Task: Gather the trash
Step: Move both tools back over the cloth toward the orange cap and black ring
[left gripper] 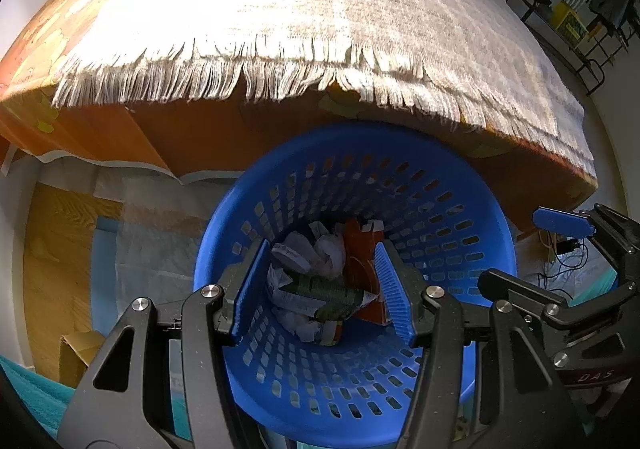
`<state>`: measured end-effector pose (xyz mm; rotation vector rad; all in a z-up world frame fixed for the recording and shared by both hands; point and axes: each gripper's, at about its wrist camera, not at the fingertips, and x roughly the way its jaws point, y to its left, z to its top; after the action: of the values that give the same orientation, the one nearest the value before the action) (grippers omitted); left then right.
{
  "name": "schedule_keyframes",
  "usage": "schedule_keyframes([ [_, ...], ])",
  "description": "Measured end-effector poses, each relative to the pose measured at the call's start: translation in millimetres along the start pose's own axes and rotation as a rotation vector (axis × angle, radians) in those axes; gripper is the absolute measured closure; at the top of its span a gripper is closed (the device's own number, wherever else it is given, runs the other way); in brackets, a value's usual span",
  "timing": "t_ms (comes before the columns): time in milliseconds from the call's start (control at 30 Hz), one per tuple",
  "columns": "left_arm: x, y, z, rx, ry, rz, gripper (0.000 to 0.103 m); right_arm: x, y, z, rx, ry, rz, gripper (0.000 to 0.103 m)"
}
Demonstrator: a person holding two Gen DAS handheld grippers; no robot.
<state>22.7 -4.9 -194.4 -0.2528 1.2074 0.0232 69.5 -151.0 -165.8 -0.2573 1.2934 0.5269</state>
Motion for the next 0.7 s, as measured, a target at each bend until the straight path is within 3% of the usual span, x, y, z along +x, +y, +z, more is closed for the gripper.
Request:
schedule_keyframes([
  [700,-35,-5,34,0.039,-0.073,-0.008,0.043,-32,-8,23,0.003,-0.089,-0.02,0.006],
])
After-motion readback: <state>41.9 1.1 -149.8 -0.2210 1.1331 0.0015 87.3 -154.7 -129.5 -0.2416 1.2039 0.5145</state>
